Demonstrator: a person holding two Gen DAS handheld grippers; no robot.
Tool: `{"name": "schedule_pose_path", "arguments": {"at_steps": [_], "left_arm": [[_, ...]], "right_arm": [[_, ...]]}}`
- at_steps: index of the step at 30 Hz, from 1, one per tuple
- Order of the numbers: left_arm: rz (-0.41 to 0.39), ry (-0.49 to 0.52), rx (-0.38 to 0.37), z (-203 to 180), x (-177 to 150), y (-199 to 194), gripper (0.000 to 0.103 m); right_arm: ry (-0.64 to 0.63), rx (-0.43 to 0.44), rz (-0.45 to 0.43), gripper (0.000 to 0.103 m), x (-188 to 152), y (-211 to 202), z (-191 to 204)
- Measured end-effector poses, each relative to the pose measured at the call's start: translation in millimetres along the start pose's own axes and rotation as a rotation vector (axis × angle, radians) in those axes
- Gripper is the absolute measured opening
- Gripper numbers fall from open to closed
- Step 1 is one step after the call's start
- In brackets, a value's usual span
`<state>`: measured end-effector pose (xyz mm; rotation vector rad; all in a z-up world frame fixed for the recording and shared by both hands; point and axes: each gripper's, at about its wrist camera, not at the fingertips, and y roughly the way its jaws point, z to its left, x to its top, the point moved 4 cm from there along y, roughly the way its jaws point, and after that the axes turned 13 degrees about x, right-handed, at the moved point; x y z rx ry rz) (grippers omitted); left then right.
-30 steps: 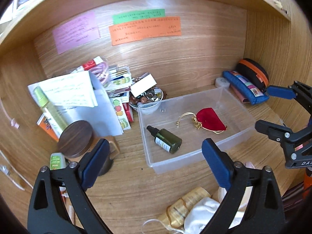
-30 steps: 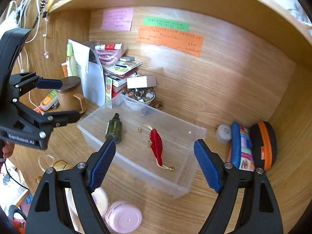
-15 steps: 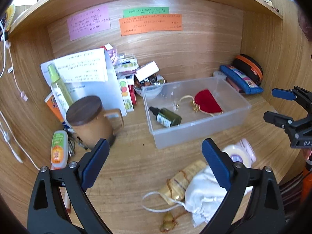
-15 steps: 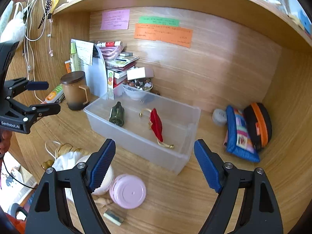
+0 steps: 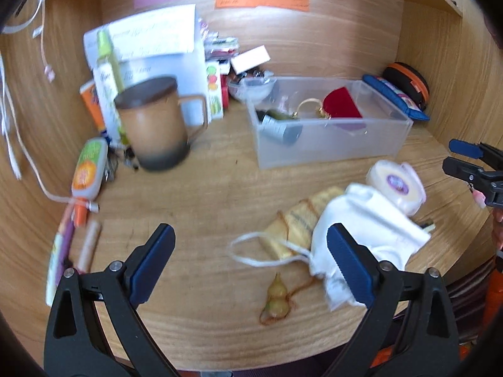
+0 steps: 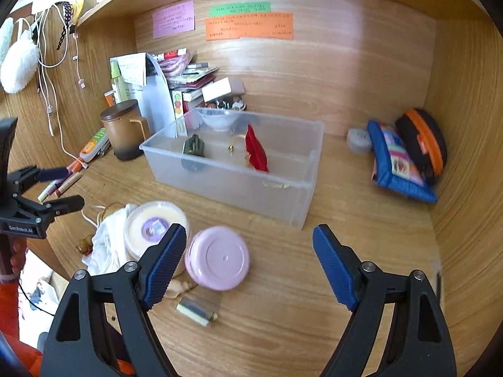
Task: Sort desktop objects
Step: 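Withdraw both tools from the bin toward the items on the desk, then grasp the pink round container with the right tool while the left tool grasps the small gourd ornament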
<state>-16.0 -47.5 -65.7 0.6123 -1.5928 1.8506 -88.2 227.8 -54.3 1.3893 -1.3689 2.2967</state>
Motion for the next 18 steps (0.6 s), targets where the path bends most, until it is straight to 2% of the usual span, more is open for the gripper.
{"name": "schedule_pose_path", "arguments": {"at_steps": [6, 14, 16, 18], "left_arm": [[0.03, -0.024, 0.016, 9, -27, 1, 0.098], [0.073, -0.025, 0.029, 16, -53, 6, 0.098], [0.084, -0.023, 0.03, 16, -58, 8, 0.096], [0.094, -0.018, 0.009, 13, -60, 11, 0.086]], "right_arm": [[0.058, 0.062, 0.049, 0.08, -21, 19, 1], [0.109, 0.092, 0.121, 0.08, -33, 54, -6], [0.118, 0.103, 0.122, 0.08, -32, 59, -8], [0.118, 0.107, 0.126, 0.08, -32, 63, -8]]}}
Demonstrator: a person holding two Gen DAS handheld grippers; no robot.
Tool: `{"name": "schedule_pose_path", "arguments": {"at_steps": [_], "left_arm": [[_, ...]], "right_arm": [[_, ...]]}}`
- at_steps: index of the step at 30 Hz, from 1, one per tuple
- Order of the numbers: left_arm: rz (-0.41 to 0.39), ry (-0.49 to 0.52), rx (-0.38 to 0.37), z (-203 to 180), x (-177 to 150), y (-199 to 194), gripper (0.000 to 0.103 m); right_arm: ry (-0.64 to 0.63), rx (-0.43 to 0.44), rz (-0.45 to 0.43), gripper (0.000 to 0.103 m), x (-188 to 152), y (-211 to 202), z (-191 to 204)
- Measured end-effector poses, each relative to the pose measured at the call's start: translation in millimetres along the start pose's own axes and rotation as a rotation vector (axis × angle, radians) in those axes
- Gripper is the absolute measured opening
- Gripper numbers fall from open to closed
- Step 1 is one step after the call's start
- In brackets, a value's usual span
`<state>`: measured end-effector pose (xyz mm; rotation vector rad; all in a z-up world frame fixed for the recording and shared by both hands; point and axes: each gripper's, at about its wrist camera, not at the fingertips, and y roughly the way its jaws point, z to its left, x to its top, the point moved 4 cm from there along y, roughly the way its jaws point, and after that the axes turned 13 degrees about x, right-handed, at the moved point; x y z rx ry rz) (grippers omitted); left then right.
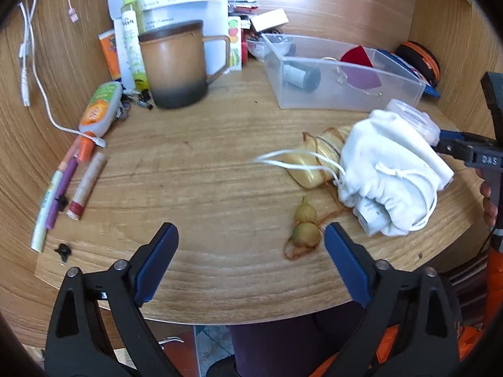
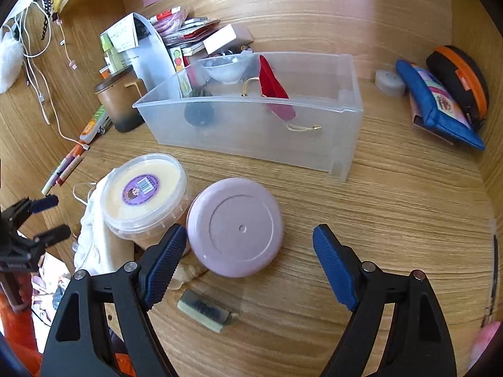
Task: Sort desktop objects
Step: 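Grasp the pink round container with the right tool while the left tool grasps the small gourd ornament, then carry the pink container with the right tool while the left tool carries the ornament toward the bin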
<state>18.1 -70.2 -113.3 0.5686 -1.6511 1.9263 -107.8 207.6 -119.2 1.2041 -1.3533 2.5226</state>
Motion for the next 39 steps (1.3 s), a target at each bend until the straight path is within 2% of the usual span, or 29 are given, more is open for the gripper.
{"name": "schedule_pose_path", "arguments": {"at_steps": [5, 9, 12, 14, 20, 22, 24, 26, 33, 34, 35, 39], "left_arm": [[0.02, 0.04, -0.008, -12, -2, 10, 0.07], [0.011, 0.054, -0.019, -17, 0, 11, 0.062], [0.004, 0.058, -0.023, -19, 2, 13, 0.059], [0.0, 0.062, -0.026, -20, 3, 13, 0.057], [-0.006, 0.078, -0.046, -29, 10, 16, 0.054], [-0.014, 0.095, -0.053, -34, 11, 17, 0.047], [-0.017, 0.101, -0.057, -37, 13, 17, 0.034], [-0.017, 0.1, -0.059, -39, 14, 17, 0.029], [-0.01, 0.071, -0.033, -38, 14, 16, 0.028], [-0.012, 0.068, -0.032, -37, 14, 15, 0.027], [-0.014, 0.064, -0.031, -36, 14, 14, 0.02], [-0.037, 0.049, -0.018, -28, 18, 3, 0.02]], "right_arm": [[-0.012, -0.017, -0.004, 0.08, 3, 6, -1], [-0.002, -0.017, -0.002, 0.08, 5, 11, -4], [0.002, -0.013, 0.005, 0.074, 5, 16, -6], [0.003, 0.001, 0.013, 0.062, 5, 21, -6], [-0.013, -0.019, 0.005, 0.061, 3, 23, -3], [-0.008, -0.022, 0.002, 0.061, 2, 21, -4], [0.005, -0.022, -0.003, 0.061, 2, 19, -7], [0.02, -0.025, -0.014, 0.061, 2, 14, -11], [0.037, -0.034, -0.051, 0.061, 7, -3, -19], [0.039, -0.034, -0.056, 0.061, 8, -5, -20], [0.041, -0.031, -0.063, 0.061, 10, -8, -20], [0.04, -0.031, -0.083, 0.061, 14, -16, -20]]}}
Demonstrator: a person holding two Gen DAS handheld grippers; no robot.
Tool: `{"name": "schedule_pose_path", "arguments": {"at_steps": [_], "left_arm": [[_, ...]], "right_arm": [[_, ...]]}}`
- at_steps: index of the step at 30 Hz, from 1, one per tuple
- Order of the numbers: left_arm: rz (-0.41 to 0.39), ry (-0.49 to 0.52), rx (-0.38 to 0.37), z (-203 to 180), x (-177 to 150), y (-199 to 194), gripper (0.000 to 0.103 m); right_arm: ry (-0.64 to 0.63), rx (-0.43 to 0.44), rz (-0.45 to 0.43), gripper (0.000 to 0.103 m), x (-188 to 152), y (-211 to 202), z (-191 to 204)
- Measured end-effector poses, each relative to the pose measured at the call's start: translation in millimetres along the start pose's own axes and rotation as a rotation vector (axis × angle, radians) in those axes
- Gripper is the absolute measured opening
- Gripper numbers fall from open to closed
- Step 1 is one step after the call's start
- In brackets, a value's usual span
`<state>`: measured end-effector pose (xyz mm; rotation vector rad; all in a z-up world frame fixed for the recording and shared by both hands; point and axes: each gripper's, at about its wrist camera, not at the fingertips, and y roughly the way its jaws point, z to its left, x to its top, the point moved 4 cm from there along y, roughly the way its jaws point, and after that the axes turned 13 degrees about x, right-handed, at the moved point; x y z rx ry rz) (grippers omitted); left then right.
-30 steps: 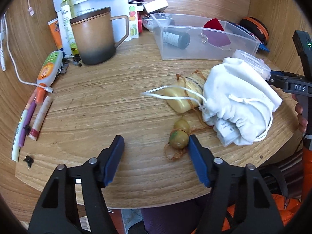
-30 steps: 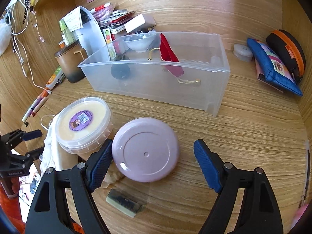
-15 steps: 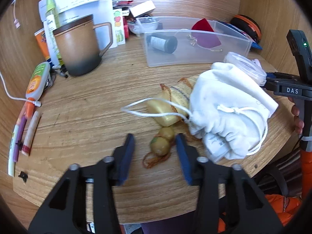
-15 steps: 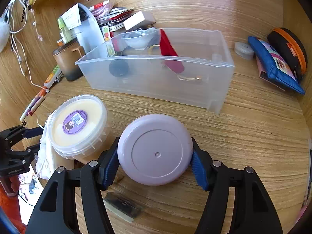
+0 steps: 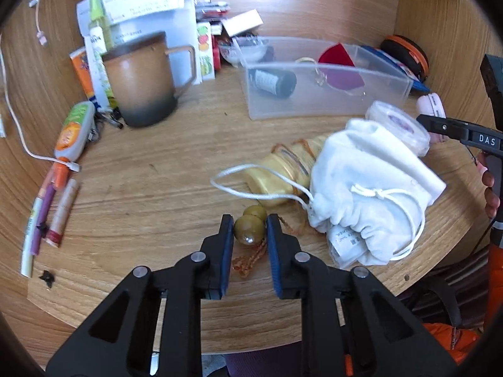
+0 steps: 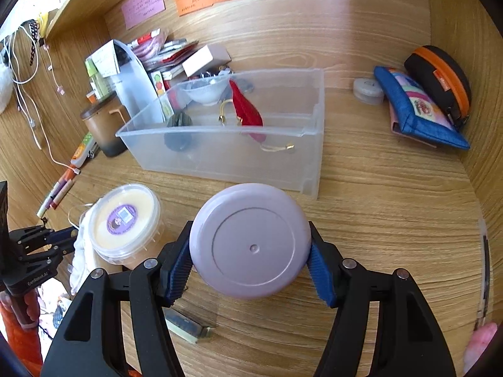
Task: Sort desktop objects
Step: 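Carry the pink container with the right tool while the left tool carries the ornament toward the bin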
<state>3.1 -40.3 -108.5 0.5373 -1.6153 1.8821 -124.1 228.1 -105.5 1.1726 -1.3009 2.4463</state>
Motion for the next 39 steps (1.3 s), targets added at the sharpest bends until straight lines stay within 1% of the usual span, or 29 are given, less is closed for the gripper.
{"name": "schedule_pose_path", "arguments": {"at_steps": [6, 10, 17, 22, 27, 31, 39], "left_arm": [[-0.025, -0.016, 0.007, 8, 6, -12, 0.02], [-0.06, -0.025, 0.017, 15, 13, -25, 0.02], [-0.129, -0.036, 0.041, 24, 38, -41, 0.02], [-0.145, -0.032, 0.028, 26, 57, -36, 0.02], [-0.143, -0.047, -0.012, 25, 81, -29, 0.02], [-0.173, -0.061, -0.041, 23, 102, -39, 0.02], [-0.238, -0.043, -0.051, 14, 144, -59, 0.02]], "right_arm": [[-0.008, 0.003, -0.027, 0.061, 7, -10, 2], [-0.016, -0.001, -0.041, 0.061, 10, -15, 5], [-0.02, -0.001, -0.061, 0.061, 19, -21, 5], [-0.043, -0.006, -0.08, 0.061, 28, -28, 10], [-0.068, -0.011, -0.102, 0.061, 38, -36, 15], [-0.084, -0.013, -0.121, 0.061, 47, -41, 17], [-0.083, -0.003, -0.14, 0.061, 57, -40, 17]]}}
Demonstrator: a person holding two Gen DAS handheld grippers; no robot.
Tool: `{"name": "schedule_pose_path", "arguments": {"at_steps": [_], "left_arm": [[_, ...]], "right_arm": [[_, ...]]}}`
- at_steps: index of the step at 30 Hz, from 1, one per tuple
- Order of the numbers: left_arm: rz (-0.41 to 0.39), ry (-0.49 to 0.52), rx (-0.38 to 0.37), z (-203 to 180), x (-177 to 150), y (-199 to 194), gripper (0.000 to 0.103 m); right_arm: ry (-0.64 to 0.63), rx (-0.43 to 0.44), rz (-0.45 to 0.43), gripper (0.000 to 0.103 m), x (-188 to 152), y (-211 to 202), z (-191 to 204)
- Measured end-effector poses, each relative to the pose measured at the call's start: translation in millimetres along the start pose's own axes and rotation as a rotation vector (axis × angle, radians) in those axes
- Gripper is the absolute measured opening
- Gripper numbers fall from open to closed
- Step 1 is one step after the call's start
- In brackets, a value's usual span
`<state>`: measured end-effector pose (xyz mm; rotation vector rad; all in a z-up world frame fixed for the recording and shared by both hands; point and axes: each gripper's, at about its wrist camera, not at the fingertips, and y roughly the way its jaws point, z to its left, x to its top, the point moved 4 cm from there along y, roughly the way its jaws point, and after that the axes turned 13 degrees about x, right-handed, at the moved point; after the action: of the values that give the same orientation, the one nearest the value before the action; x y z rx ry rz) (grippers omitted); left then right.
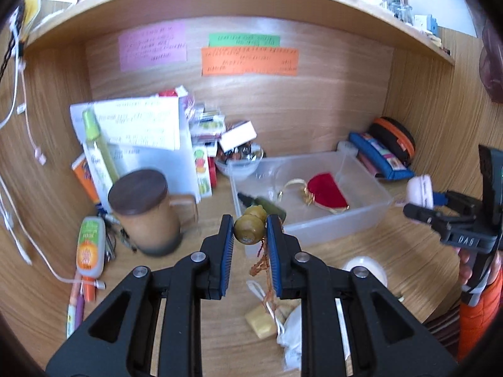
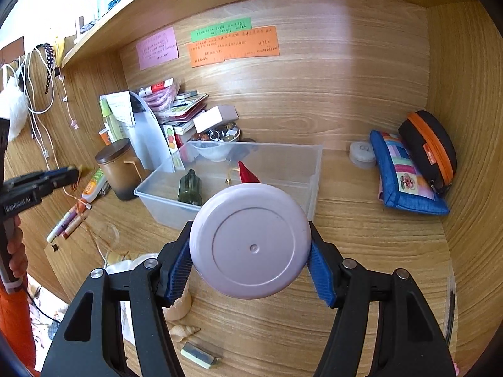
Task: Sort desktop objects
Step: 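Carry the pink container with the right tool while the left tool carries the ornament toward the bin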
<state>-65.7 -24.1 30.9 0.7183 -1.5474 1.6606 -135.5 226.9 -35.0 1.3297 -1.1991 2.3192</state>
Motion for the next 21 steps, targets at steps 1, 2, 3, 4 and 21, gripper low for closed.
{"name": "schedule_pose_path", "arguments": {"at_steps": [1, 2, 3, 4, 21], "left_arm": [[-0.004, 0.002, -0.008, -2, 5, 0, 0.02], [-0.008, 0.003, -0.011, -2, 7, -1, 0.02], [-0.013, 0.006, -0.009, -4, 12, -1, 0.02], [-0.019, 0.01, -0.009, -6, 16, -1, 0.02], [-0.055, 0.027, -0.052, -35, 71, 11, 0.02]], "right_arm": [[0.003, 0.005, -0.001, 0.061, 1, 1, -1], [0.004, 0.009, -0.002, 0.061, 2, 1, -1], [0.005, 0.011, -0.003, 0.061, 3, 1, -1], [0.004, 0.013, -0.005, 0.061, 4, 2, -1], [-0.065, -0.002, -0.029, 0.061, 47, 8, 1]]}}
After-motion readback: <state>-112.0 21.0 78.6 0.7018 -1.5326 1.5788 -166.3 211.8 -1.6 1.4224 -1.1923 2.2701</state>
